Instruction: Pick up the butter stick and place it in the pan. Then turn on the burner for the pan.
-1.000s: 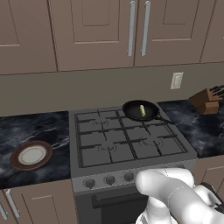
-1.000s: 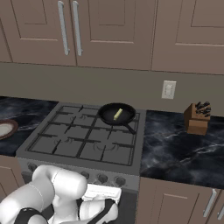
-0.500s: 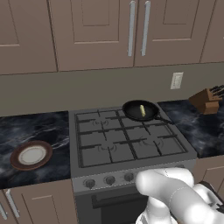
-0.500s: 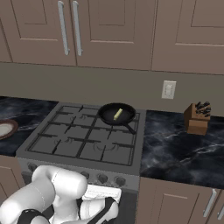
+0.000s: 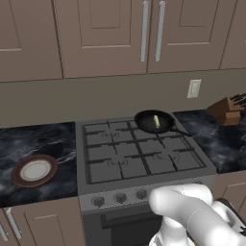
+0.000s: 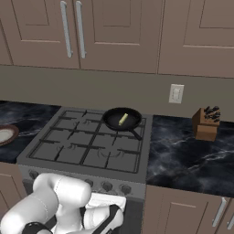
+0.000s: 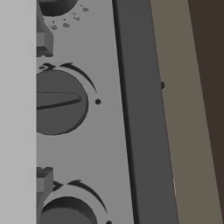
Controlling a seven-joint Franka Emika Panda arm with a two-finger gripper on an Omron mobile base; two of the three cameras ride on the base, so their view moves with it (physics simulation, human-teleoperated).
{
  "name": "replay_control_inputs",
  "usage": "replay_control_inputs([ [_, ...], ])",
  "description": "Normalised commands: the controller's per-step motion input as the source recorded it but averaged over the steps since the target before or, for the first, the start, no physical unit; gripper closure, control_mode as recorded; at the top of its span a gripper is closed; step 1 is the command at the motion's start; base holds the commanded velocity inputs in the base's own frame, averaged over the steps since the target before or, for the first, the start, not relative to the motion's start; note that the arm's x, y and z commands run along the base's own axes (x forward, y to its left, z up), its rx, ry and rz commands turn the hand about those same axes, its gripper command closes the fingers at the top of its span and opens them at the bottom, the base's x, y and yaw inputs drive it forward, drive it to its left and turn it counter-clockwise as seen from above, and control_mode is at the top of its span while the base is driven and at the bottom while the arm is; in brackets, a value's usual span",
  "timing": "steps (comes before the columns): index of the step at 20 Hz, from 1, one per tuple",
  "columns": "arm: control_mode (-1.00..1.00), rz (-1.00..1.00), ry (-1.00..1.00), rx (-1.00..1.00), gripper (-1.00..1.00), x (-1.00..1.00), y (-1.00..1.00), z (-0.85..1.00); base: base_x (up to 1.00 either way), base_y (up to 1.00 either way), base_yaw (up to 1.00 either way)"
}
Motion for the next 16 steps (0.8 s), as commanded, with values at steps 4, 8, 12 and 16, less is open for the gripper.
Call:
replay_control_inputs([
  [4, -1.00, 0.00, 0.00, 0.00, -1.00, 0.18, 0.11, 0.00, 0.00, 0.00, 0.00],
  [8, -1.00, 0.00, 0.00, 0.00, -1.00, 0.19, 0.11, 0.00, 0.00, 0.00, 0.00],
  [12, -1.00, 0.00, 0.00, 0.00, -1.00, 0.17, 0.04, 0.00, 0.00, 0.00, 0.00],
  [16, -1.00, 0.00, 0.00, 0.00, -1.00, 0.21, 0.00, 0.00, 0.00, 0.00, 0.00],
])
